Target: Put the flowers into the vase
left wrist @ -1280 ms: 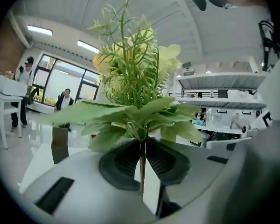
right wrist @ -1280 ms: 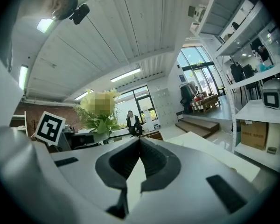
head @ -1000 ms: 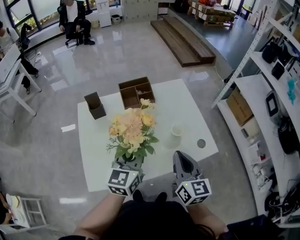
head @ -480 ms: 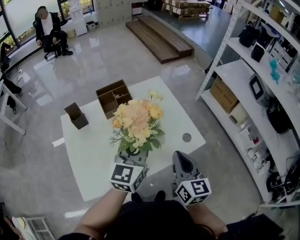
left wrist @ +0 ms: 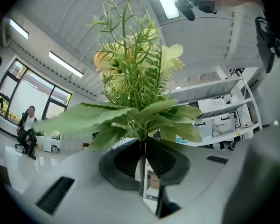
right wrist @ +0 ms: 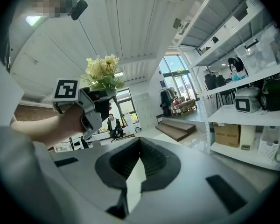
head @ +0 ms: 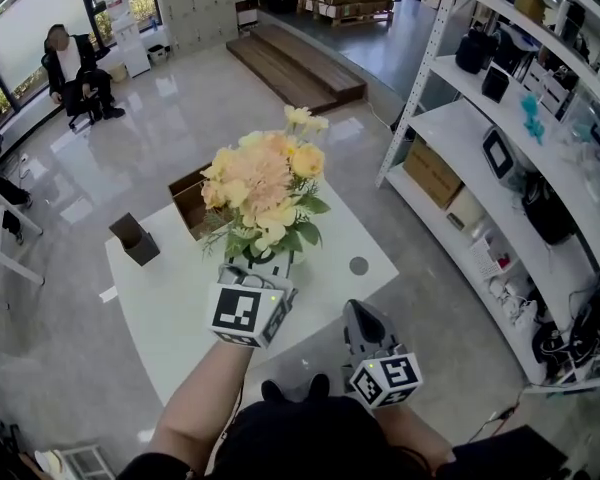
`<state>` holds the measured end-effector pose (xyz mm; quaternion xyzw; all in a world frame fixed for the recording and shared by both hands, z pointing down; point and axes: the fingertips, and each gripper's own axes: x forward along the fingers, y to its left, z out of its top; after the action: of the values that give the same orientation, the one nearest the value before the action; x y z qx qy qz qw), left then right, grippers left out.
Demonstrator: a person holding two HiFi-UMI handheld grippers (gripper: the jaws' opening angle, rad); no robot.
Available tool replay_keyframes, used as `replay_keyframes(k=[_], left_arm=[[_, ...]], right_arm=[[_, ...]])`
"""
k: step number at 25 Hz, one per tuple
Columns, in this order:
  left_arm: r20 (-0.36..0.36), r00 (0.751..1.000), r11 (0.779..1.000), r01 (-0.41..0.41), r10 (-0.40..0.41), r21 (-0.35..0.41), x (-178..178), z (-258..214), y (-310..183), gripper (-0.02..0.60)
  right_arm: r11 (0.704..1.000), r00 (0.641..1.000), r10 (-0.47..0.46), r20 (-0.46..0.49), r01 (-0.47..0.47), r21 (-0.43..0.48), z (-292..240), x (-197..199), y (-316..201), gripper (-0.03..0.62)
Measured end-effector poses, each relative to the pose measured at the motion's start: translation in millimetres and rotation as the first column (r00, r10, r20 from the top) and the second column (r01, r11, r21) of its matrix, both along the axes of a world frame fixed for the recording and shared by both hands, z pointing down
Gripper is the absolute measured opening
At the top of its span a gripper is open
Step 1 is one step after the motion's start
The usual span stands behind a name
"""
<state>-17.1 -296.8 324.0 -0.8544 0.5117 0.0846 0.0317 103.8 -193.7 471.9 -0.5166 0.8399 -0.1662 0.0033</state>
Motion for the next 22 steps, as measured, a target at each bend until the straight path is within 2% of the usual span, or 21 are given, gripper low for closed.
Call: replay_keyframes(k=[3,13,22], left_arm=[[0.004,1.000,1.000,0.003,-0.003,0.006,-0.1,5.8,-7.4,0.040],[-0.015,1.000,0.997,0.007,-0.008,-0.074,-1.2,85.4,-17.2,0.038],[0.031,0.999,0.983,-0.009,0.015,-0.185,2.4,136.9,-16.5,0.041]], right_arm=[[1.000,1.000,0.006,-0.002,-0.006,-0.005,1.3,3.1,1.5,0.003],[0.998,0.999,0.047,-0.015,-0.048,-0.036,12.3,26.8,6.4,0.003],[0.997,0.999,0.047,-0.020,-0.048,-0.053,18.7,29.8,3.6,0.003]])
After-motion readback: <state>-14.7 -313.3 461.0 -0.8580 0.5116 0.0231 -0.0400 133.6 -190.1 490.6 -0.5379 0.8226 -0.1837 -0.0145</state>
